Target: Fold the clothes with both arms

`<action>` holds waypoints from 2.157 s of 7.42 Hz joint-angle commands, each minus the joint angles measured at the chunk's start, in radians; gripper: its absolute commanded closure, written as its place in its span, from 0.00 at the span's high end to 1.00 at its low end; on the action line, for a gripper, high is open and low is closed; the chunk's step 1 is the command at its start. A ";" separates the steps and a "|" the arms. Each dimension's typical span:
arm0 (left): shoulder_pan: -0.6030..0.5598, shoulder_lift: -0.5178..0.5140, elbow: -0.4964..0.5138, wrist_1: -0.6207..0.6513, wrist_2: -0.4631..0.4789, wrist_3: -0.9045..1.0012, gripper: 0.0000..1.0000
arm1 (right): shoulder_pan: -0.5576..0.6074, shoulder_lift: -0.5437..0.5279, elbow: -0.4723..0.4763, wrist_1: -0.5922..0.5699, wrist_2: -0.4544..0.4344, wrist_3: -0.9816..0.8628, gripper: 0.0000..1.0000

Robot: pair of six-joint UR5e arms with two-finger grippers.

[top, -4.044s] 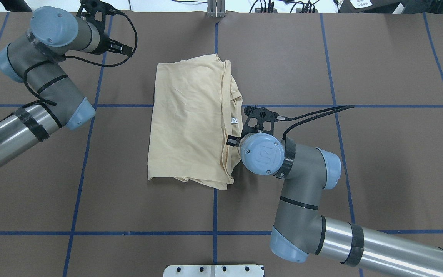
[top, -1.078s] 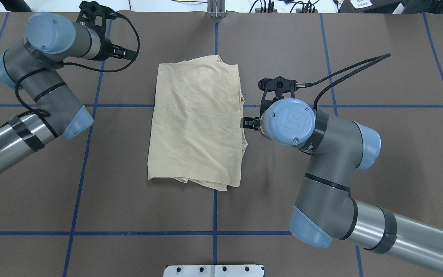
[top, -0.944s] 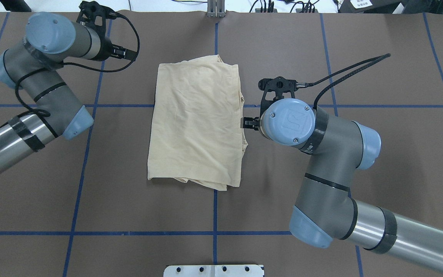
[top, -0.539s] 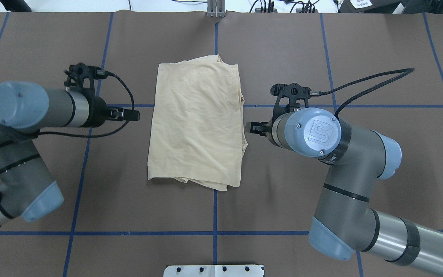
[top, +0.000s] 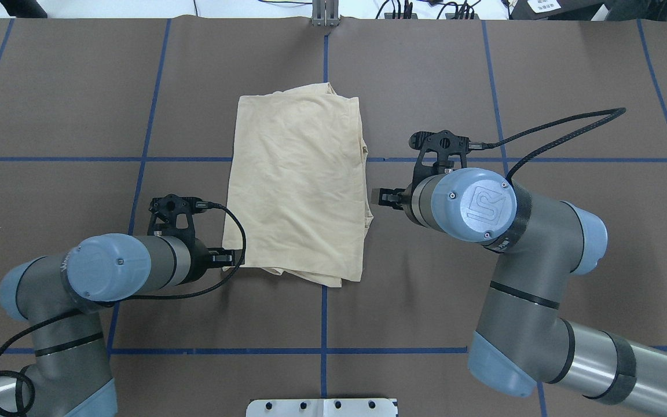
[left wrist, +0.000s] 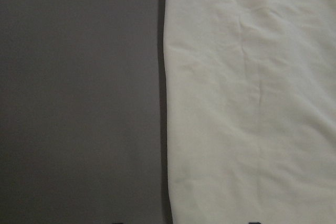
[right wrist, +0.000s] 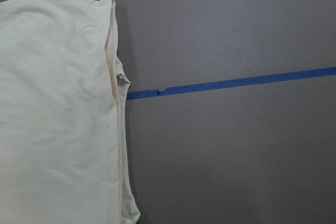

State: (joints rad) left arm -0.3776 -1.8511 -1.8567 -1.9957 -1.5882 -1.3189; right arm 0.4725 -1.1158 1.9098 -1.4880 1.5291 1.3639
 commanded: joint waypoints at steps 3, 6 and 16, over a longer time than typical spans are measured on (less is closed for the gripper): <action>0.016 -0.062 0.073 0.031 0.004 -0.003 0.51 | -0.002 -0.001 -0.001 0.000 0.000 0.000 1.00; 0.014 -0.059 0.062 0.031 0.002 -0.007 0.00 | -0.003 0.001 -0.001 0.000 -0.001 0.000 1.00; 0.012 -0.059 0.057 0.032 0.004 -0.007 0.00 | -0.109 0.119 -0.337 0.261 -0.187 0.268 0.79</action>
State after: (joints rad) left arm -0.3651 -1.9097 -1.7993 -1.9635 -1.5857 -1.3254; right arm 0.3660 -1.0024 1.6198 -1.2855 1.3552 1.6167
